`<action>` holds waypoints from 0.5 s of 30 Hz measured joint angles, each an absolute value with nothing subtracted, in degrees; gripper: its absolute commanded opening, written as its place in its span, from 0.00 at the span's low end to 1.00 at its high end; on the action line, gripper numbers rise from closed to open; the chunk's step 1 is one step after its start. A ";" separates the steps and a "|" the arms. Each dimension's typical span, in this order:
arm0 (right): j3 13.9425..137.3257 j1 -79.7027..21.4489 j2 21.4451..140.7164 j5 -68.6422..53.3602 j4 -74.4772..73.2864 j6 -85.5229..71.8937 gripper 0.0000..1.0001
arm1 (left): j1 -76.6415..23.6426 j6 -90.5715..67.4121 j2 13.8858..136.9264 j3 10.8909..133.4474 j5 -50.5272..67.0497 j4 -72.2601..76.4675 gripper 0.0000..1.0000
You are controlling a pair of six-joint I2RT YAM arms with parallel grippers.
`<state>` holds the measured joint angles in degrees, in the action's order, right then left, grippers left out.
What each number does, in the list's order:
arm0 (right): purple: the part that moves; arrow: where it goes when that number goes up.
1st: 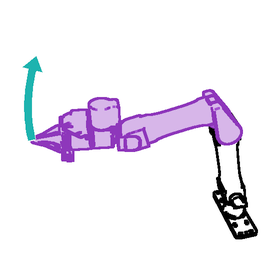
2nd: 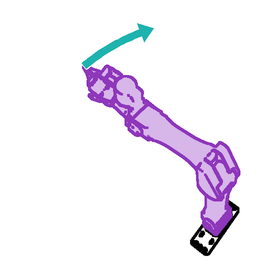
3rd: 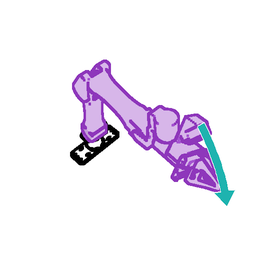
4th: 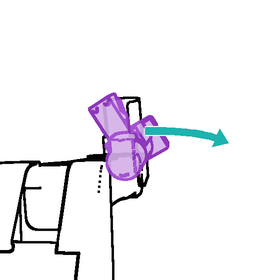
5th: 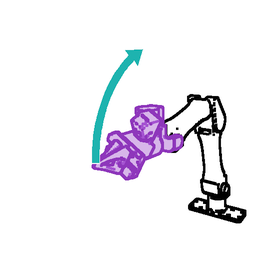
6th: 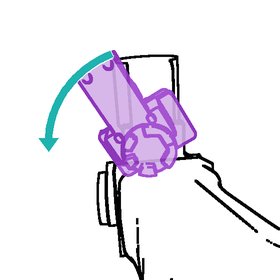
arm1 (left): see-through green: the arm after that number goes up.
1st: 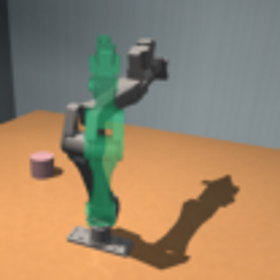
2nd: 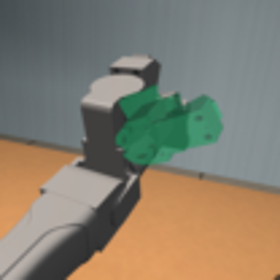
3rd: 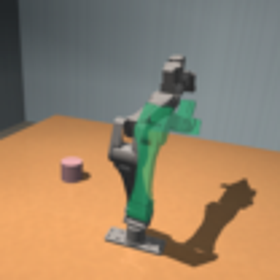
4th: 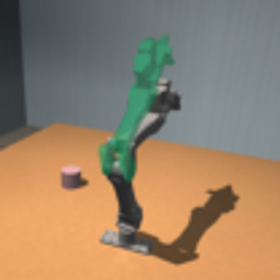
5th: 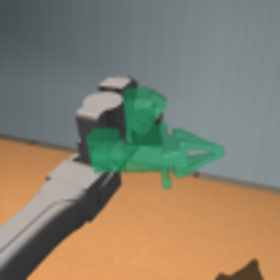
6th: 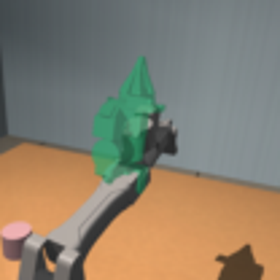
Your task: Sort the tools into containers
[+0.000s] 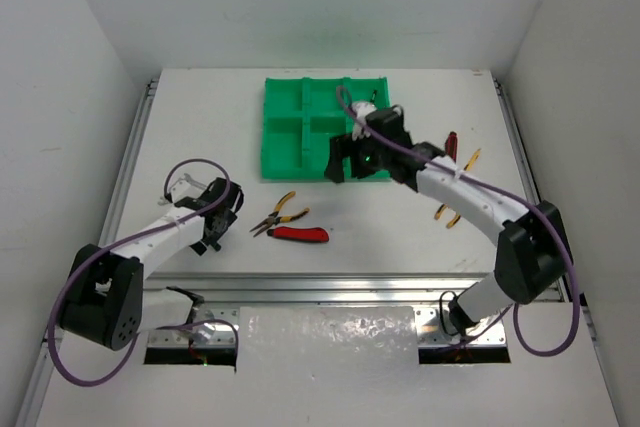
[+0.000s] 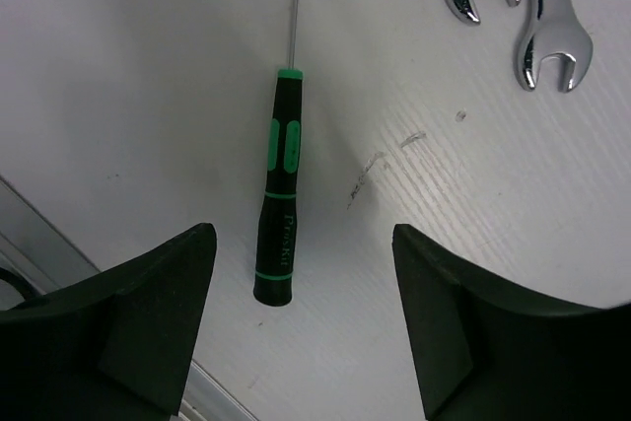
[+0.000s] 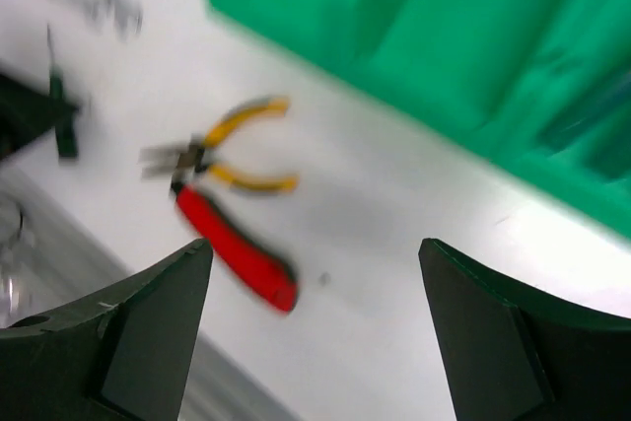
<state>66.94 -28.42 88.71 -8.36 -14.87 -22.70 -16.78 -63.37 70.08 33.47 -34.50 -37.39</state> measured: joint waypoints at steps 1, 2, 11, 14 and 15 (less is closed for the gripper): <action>64.90 -31.03 88.05 -8.82 -14.90 -22.94 0.86 | -16.56 -63.68 70.91 33.15 -33.93 -36.64 0.61; 63.05 -33.06 87.92 -9.21 -15.05 -23.16 0.86 | -16.36 -63.68 71.53 32.88 -33.39 -35.99 0.53; 57.67 -35.24 83.44 -9.28 -17.04 -23.83 0.86 | -15.64 -64.40 74.26 30.46 -30.17 -31.40 0.31; 57.49 -35.40 80.84 -9.91 -16.16 -24.08 0.86 | -15.64 -64.58 74.24 30.11 -30.17 -30.44 0.17; 57.36 -35.42 80.09 -10.31 -15.88 -24.18 0.87 | -15.64 -64.75 74.24 29.93 -30.17 -30.09 0.10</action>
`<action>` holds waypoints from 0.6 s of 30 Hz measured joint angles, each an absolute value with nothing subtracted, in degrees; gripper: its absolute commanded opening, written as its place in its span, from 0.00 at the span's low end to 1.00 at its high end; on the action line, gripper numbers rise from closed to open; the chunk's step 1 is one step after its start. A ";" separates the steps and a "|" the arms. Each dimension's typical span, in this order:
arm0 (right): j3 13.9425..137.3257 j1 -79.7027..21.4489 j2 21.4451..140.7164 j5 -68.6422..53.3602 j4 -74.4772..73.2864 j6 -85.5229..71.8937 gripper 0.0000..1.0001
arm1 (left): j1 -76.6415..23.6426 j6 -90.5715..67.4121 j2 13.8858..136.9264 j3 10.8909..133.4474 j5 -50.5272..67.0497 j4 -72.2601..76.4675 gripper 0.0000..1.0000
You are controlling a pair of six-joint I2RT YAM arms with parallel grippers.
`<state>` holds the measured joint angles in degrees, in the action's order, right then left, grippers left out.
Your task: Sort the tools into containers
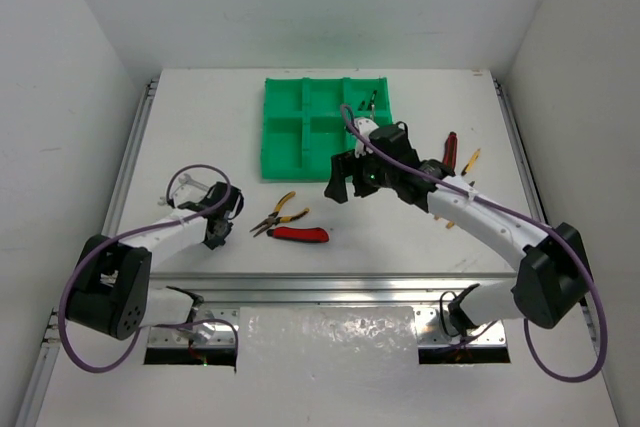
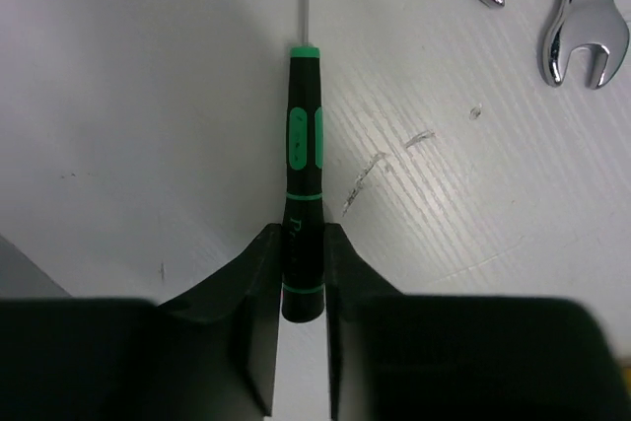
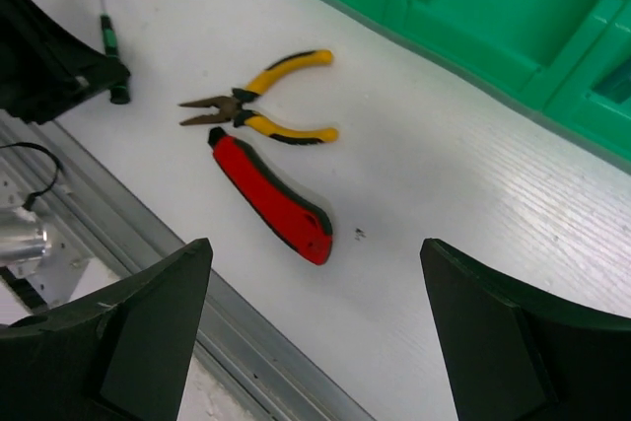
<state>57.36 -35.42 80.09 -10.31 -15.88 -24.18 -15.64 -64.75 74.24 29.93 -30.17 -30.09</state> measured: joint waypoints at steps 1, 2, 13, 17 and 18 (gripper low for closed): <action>57.21 -35.44 79.46 -10.90 -15.42 -24.27 0.88 | -15.64 -64.64 74.19 29.85 -30.09 -29.89 0.00; 57.04 -35.44 79.09 -11.44 -15.03 -24.36 0.90 | -15.64 -64.66 74.00 29.69 -29.95 -29.39 0.00; 55.61 -36.03 85.06 -24.51 -3.38 -35.66 0.96 | -24.97 -61.89 49.10 14.52 -16.16 -14.04 0.00; 57.41 -37.80 91.09 -22.52 0.54 -42.22 0.95 | -31.55 -59.31 41.15 5.43 -7.03 7.09 0.00; 57.60 -38.57 91.92 -21.32 0.73 -43.24 0.95 | -32.08 -58.37 41.12 4.43 -4.86 12.05 0.00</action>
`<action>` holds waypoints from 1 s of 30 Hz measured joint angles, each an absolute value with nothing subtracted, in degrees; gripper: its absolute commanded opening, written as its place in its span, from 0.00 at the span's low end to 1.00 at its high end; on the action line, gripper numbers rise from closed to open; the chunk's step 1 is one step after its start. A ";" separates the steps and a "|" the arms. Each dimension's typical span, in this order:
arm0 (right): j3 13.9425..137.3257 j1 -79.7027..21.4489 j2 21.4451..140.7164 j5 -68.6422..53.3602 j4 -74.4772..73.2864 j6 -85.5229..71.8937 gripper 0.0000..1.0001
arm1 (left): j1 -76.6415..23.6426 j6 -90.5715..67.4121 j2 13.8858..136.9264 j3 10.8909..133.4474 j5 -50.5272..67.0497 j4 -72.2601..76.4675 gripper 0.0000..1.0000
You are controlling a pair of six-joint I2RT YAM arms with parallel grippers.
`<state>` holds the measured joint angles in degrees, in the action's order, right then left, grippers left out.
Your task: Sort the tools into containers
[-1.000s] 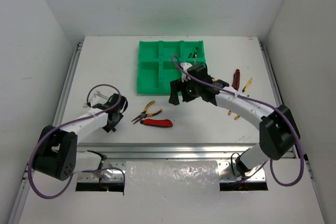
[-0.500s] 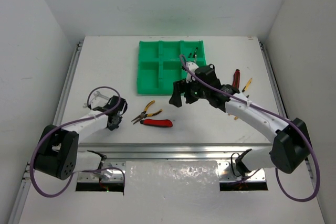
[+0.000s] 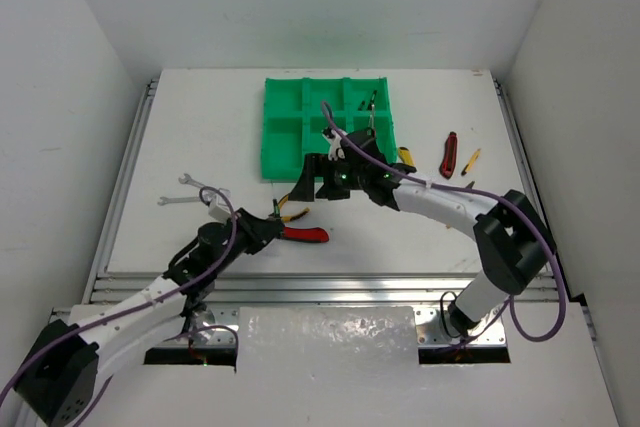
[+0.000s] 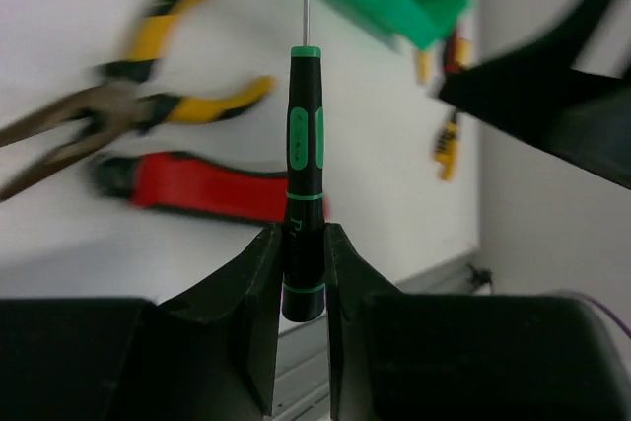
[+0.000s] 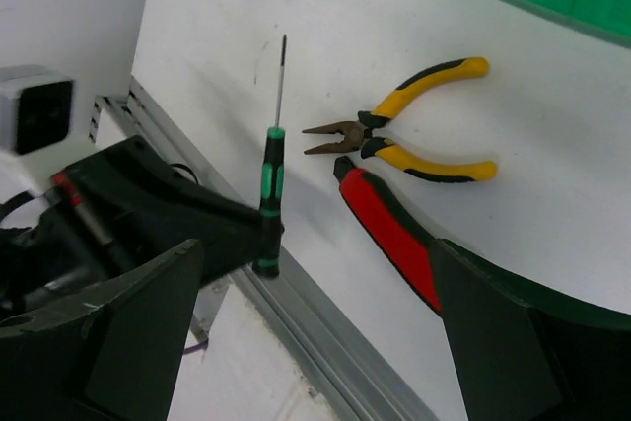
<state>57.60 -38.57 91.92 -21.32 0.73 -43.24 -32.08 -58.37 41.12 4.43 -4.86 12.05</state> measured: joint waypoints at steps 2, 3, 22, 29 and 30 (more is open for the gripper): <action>57.89 -40.10 92.86 -19.46 1.10 -45.04 0.93 | -32.67 -56.49 41.85 3.84 -0.95 20.84 0.00; 58.11 -40.66 93.10 -18.98 1.23 -45.65 0.93 | -32.77 -55.64 42.85 3.86 0.86 24.49 0.00; 66.15 -40.45 96.86 -13.76 -2.02 -43.42 0.00 | -33.41 -47.72 44.03 16.64 0.38 18.85 1.00; 99.33 -22.83 116.20 -7.40 -8.93 -31.05 0.00 | -33.41 -38.02 46.48 42.22 -4.75 -11.75 1.00; 103.66 -20.58 119.42 -6.39 -9.21 -29.58 0.00 | -33.41 -36.12 47.46 44.64 -3.53 -14.35 1.00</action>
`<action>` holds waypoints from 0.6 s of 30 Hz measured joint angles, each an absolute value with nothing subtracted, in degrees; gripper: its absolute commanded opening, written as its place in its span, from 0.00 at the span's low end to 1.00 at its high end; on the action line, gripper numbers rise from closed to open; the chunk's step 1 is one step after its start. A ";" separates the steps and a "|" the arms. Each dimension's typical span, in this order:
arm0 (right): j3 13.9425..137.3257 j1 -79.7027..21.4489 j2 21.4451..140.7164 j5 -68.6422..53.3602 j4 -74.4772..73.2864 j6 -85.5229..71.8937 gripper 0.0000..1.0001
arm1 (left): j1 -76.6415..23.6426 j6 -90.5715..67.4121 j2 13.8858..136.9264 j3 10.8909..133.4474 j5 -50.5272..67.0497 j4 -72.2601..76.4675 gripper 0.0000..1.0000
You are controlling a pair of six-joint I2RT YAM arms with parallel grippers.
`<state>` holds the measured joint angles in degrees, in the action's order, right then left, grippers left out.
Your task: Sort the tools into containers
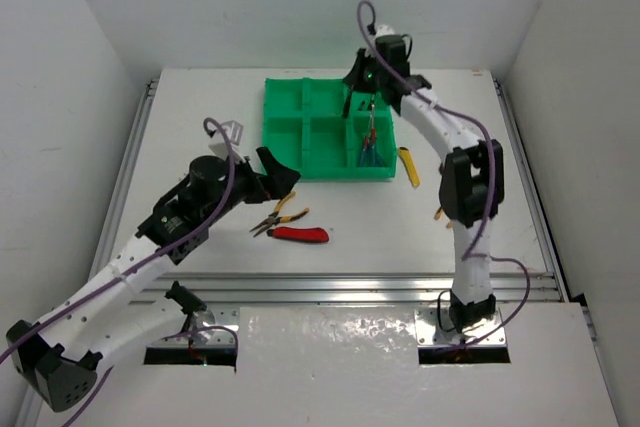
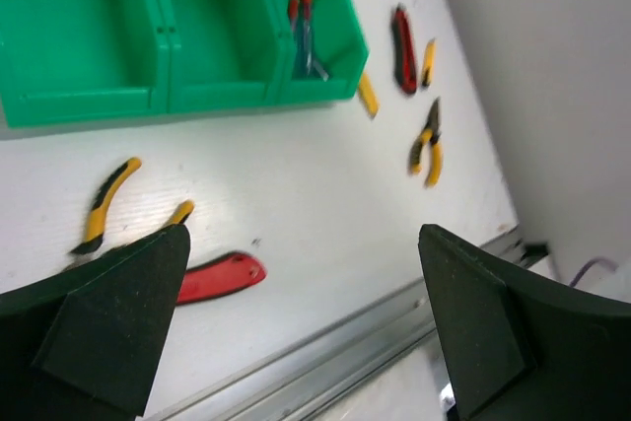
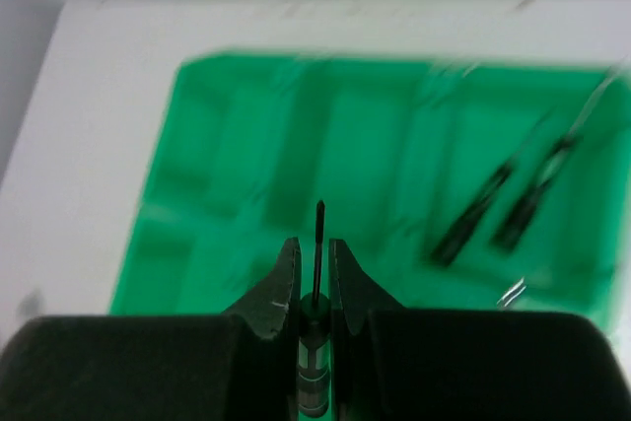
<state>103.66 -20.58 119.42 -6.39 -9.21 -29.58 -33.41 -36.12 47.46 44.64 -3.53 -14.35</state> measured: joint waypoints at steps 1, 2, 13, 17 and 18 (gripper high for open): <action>109.43 -18.28 123.33 -5.58 -10.55 -28.18 0.00 | -33.41 -34.39 48.38 46.37 -2.70 -16.47 1.00; 112.36 -17.30 125.32 -4.99 -11.16 -27.18 0.00 | -33.41 -32.56 49.12 47.42 -2.26 -18.44 1.00; 130.19 -10.37 143.94 -3.09 -4.58 -19.51 0.35 | -33.41 -23.66 47.03 43.16 0.27 -26.39 1.00; 130.15 -11.31 145.32 -2.72 -4.05 -18.41 0.86 | -33.41 -22.96 46.96 43.16 0.34 -26.48 1.00; 130.15 -11.51 145.32 -2.66 -4.25 -18.02 0.95 | -33.41 -22.92 46.87 43.16 0.25 -26.57 1.00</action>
<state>130.15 -11.51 145.32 -2.66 -4.25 -18.02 -33.41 -22.92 46.87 43.16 0.25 -26.57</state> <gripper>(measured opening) 0.839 0.996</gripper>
